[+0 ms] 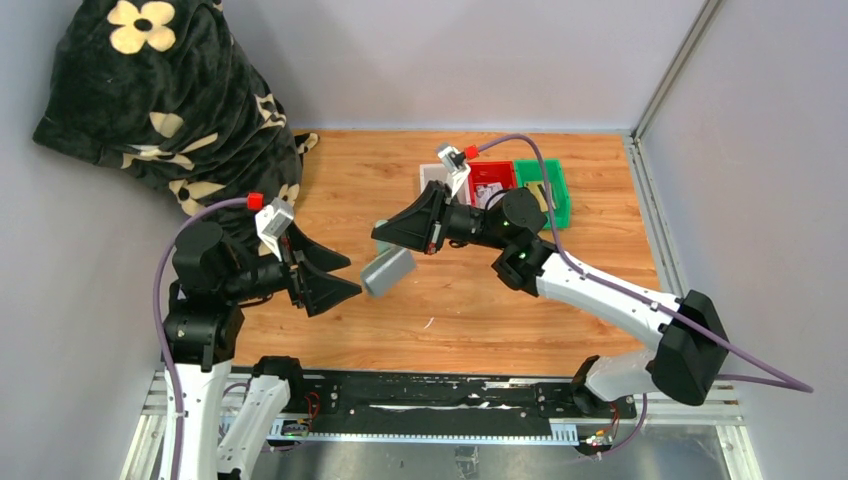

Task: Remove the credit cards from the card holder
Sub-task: Open the card holder.

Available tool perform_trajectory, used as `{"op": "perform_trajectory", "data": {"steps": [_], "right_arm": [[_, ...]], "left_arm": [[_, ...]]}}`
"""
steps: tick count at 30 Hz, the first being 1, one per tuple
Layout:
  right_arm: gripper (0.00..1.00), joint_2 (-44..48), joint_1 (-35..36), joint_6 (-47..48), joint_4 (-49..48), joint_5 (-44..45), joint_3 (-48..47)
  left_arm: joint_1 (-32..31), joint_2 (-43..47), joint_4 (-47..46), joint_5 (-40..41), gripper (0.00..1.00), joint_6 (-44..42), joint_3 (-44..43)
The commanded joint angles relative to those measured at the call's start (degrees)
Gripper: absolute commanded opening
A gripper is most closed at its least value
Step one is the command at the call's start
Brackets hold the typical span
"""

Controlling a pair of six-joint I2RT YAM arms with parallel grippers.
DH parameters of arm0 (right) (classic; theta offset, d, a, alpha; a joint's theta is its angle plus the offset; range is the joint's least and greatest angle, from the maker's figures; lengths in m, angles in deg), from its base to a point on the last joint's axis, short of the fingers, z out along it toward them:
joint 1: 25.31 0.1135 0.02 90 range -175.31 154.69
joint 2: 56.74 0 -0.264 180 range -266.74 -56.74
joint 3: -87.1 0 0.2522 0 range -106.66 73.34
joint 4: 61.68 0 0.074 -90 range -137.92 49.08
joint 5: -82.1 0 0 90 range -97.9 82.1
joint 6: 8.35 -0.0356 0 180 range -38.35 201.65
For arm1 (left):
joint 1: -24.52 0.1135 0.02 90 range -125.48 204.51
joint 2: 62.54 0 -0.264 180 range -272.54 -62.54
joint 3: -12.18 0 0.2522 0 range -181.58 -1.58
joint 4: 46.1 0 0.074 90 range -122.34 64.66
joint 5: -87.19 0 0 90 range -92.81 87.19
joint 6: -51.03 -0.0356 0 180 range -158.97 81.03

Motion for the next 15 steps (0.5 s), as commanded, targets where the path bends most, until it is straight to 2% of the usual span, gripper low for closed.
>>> {"op": "perform_trajectory", "data": {"steps": [1, 9, 15], "right_arm": [[0.0, 3.3, -0.6, 2.0, 2.3, -1.5, 0.1], [0.0, 5.8, -0.6, 5.9, 8.4, -0.7, -0.7], [0.0, 4.8, -0.1, 5.8, 9.3, -2.8, -3.3]], "left_arm": [[-0.3, 1.3, 2.1, 0.1, 0.8, -2.7, 0.8], [-0.3, 1.3, 2.1, 0.4, 0.8, -3.6, 1.8], [-0.3, 2.9, 2.1, 4.3, 0.77, -8.7, 2.4]]}}
